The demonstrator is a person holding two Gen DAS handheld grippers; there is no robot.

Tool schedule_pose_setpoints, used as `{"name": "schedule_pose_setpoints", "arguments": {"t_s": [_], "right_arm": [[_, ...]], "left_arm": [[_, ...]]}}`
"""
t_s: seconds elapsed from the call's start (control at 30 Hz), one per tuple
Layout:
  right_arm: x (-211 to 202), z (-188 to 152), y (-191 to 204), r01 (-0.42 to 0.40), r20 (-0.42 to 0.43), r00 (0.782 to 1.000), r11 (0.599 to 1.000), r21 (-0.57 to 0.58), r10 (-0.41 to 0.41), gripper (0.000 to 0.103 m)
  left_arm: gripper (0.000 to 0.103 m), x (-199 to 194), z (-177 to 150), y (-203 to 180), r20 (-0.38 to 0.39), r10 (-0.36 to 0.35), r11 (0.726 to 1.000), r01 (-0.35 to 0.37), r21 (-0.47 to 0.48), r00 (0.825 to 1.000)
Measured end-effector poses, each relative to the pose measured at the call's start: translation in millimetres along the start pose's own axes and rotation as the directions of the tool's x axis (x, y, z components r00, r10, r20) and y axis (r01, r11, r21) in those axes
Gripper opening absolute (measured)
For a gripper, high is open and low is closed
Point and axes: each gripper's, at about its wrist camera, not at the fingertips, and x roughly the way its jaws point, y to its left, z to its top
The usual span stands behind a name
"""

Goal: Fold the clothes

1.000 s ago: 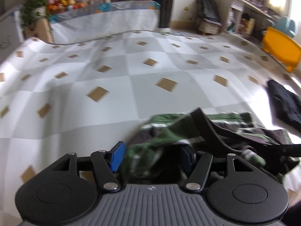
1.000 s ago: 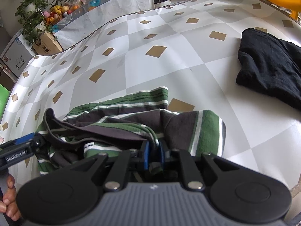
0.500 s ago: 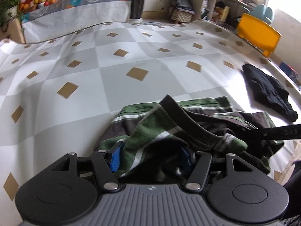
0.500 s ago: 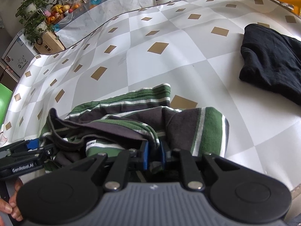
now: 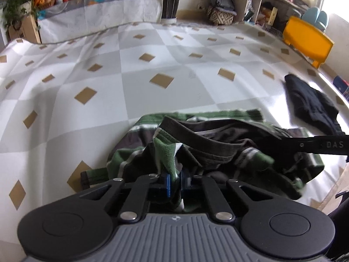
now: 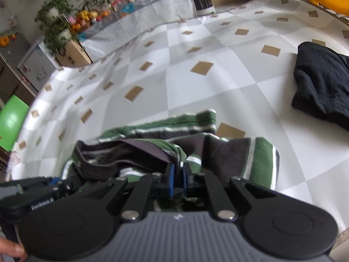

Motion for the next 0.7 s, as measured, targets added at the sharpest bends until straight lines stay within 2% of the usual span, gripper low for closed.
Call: {"name": "schedule_pose_setpoints", "arguments": {"t_s": [0.17, 0.27, 0.33, 0.43, 0.5, 0.6, 0.7], "right_arm": [[-21.6, 3.4, -1.3, -0.047, 0.048, 0.998, 0.998, 0.034, 0.046, 0.007], [-37.3, 6.0, 3.6, -0.066, 0.081, 0.995, 0.998, 0.010, 0.065, 0.007], [-44.6, 5.5, 8.0, -0.055, 0.092, 0.994, 0.998, -0.023, 0.057, 0.007], [-44.3, 0.5, 4.0, -0.023, 0.070, 0.997, 1.000, -0.010, 0.023, 0.012], [-42.4, -2.4, -0.2, 0.005, 0.063, 0.998, 1.000, 0.004, -0.005, 0.031], [-39.2, -5.8, 3.0, 0.020, 0.059, 0.998, 0.999, -0.040, -0.018, 0.046], [-31.0, -10.7, 7.4, 0.012, 0.044, 0.999, 0.997, -0.073, -0.009, 0.051]], "left_arm": [[0.006, -28.6, 6.9, -7.0, 0.062, 0.054, 0.998, -0.051, -0.041, 0.997], [0.006, -41.6, 8.3, -10.1, 0.085, 0.062, 0.996, -0.057, -0.062, 0.994], [0.006, -46.2, 7.1, -12.8, 0.086, 0.066, 0.996, -0.061, -0.063, 0.994], [0.006, -48.2, 1.9, -15.8, 0.079, 0.071, 0.996, -0.066, -0.056, 0.994], [0.006, -48.9, -1.4, -16.5, 0.075, 0.072, 0.996, -0.068, -0.056, 0.995], [0.006, -51.7, -4.7, -17.3, 0.078, 0.068, 0.996, -0.064, -0.058, 0.995], [0.006, -54.1, -7.3, -16.6, 0.081, 0.069, 0.996, -0.065, -0.061, 0.994]]}}
